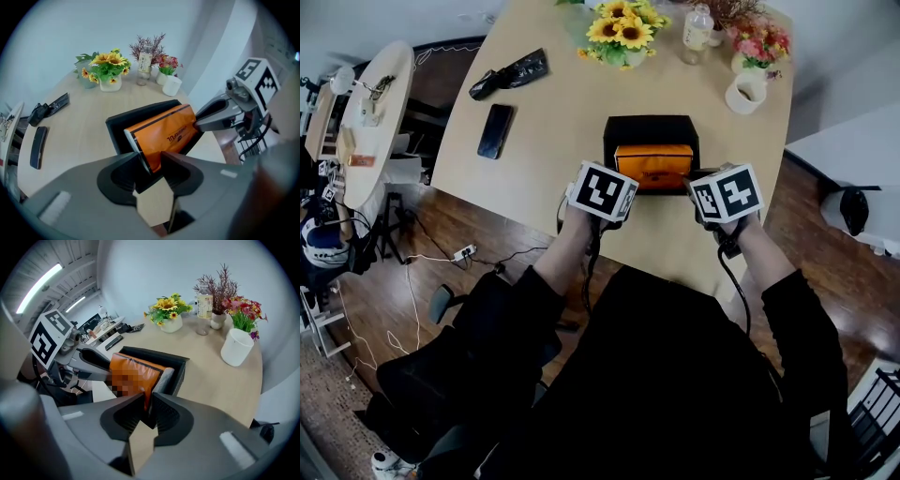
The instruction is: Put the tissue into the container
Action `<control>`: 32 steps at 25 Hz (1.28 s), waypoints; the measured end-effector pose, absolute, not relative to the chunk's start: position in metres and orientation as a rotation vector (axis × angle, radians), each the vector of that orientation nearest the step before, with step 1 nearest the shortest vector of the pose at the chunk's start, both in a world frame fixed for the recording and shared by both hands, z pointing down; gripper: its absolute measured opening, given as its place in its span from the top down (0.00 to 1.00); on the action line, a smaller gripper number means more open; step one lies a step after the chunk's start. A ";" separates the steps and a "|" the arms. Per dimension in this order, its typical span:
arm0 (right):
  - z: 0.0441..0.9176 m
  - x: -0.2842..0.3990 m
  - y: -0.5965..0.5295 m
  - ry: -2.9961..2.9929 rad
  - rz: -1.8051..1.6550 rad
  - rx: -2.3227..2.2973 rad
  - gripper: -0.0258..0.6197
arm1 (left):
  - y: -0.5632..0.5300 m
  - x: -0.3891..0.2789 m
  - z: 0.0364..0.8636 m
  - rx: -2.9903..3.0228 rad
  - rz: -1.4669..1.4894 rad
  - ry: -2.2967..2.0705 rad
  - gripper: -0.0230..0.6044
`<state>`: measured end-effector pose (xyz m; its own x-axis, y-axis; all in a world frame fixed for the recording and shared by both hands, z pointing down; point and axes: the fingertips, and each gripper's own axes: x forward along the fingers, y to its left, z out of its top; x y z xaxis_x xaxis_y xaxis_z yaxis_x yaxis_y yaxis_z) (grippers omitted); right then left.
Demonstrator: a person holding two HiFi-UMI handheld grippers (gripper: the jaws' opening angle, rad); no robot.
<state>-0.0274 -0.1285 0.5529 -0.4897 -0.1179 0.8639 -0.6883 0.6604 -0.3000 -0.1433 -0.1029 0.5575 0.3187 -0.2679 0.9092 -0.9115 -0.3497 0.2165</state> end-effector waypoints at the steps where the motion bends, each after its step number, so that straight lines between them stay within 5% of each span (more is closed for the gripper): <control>1: 0.553 -0.028 -0.129 -1.986 0.836 0.627 0.87 | -0.104 -0.144 0.557 1.807 1.046 -1.050 0.76; 13: 0.541 -0.030 -0.142 -2.071 0.855 0.701 0.81 | -0.108 -0.137 0.548 1.863 0.925 -1.092 0.62; 32: 0.481 -0.018 -0.137 -2.395 0.667 0.795 0.84 | -0.099 -0.116 0.484 2.137 0.570 -1.244 0.70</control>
